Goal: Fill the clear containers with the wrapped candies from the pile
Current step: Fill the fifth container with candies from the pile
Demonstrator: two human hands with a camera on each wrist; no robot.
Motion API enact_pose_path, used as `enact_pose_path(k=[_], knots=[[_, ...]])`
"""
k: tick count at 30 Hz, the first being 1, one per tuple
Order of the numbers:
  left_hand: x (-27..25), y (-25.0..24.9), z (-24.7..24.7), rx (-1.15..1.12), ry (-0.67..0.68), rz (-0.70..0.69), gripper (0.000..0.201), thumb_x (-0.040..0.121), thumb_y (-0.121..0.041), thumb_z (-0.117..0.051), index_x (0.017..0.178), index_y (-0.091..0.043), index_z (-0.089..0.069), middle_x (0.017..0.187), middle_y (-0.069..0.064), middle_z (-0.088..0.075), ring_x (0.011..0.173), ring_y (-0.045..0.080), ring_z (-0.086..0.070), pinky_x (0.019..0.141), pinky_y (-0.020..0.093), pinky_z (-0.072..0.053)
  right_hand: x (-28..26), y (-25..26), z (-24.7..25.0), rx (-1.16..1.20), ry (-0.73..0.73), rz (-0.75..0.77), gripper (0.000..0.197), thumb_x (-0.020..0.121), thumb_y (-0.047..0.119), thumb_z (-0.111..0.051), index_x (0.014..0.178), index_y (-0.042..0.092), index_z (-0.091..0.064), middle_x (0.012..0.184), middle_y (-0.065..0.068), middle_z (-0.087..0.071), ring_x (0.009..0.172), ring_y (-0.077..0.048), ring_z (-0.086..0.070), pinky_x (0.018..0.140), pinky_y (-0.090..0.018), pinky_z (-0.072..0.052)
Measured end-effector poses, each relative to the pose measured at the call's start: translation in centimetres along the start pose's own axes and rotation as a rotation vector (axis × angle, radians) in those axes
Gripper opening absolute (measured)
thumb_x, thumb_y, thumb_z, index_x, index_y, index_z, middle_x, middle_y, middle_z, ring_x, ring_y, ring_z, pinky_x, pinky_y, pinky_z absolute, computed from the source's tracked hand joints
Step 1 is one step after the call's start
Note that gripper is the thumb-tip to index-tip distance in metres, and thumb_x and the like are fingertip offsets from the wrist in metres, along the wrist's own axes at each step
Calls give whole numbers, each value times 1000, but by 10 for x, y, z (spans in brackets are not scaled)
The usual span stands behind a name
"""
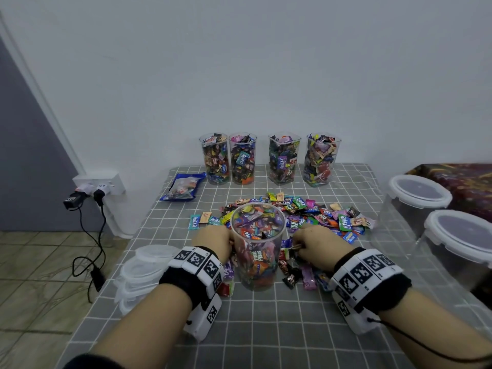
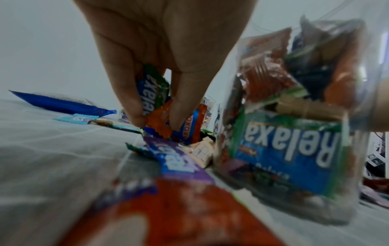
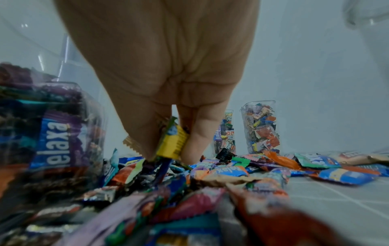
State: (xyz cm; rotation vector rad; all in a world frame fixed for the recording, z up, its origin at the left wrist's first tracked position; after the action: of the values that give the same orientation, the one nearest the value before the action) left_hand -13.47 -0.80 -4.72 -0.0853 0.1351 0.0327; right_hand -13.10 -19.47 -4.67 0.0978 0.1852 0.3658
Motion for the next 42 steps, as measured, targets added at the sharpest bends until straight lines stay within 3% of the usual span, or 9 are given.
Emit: enact_pose_path(k=[4,16,20,23,26,32,37,42], knots=[[-3,4,8,-62,-36,9,21,94,-21,-48,100,-19,-68,102,9,-67,96,26,-61,78,34,-48,-3,-1,6,46,-53,10,19,91,16,-53,108,13,-62,112,-3,-55,103,-20,-53,81,-25,-39],[-11,33,17,-297,-121,42,33,92,-19,-51,119,-34,-63,110,3,-68,99,21,-59,78,28,-45,-15,-9,30,164,-171,0,20,90,18,-57,108,15,-65,109,-2,-56,102,-18,-53,88,-28,-42],[-16,37,30,-332,-192,46,32,92,-22,-53,120,-33,-63,107,3,-69,97,22,-60,77,26,-44,-18,-6,55,199,-266,13,19,92,19,-57,107,14,-66,107,-3,-59,99,-19,-54,81,-27,-41],[-18,38,39,-375,-219,39,30,92,-23,-53,118,-32,-64,98,2,-70,89,20,-60,72,27,-44,-22,0,74,229,-365,61,17,91,19,-58,104,13,-67,99,-1,-59,92,-19,-54,72,-25,-34],[-20,39,50,-420,-274,32,31,91,-23,-55,119,-34,-64,100,-1,-71,90,16,-61,71,25,-43,-30,11,92,256,-479,125,14,91,17,-59,100,11,-68,91,2,-53,85,-16,-50,67,-20,-27],[-29,36,70,-501,-369,7,30,91,-24,-58,119,-30,-64,105,-2,-70,92,14,-60,72,22,-41,-46,35,121,296,-636,224,18,91,17,-60,103,7,-68,105,-4,-60,89,-16,-52,73,-18,-30],[-34,36,81,-569,-424,-6,30,89,-22,-60,118,-28,-66,107,-1,-70,90,13,-60,80,25,-46,-54,60,127,329,-636,309,17,91,16,-60,104,9,-68,107,-3,-61,94,-18,-56,80,-23,-40],[-37,33,86,-564,-449,-22,30,89,-22,-60,118,-28,-66,104,-1,-71,77,9,-54,71,20,-40,-55,80,117,317,-577,379,16,90,14,-60,103,11,-69,105,0,-61,94,-15,-55,79,-21,-39]])
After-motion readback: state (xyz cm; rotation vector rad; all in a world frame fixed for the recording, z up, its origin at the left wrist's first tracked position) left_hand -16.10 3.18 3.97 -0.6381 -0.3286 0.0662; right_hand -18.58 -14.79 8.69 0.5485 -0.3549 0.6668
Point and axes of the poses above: each hand's wrist, its own x-axis towards the middle knuckle, its own z-axis out of the back of the hand, y = z × x, the point moved 9 cm from there along x, towards the middle knuckle
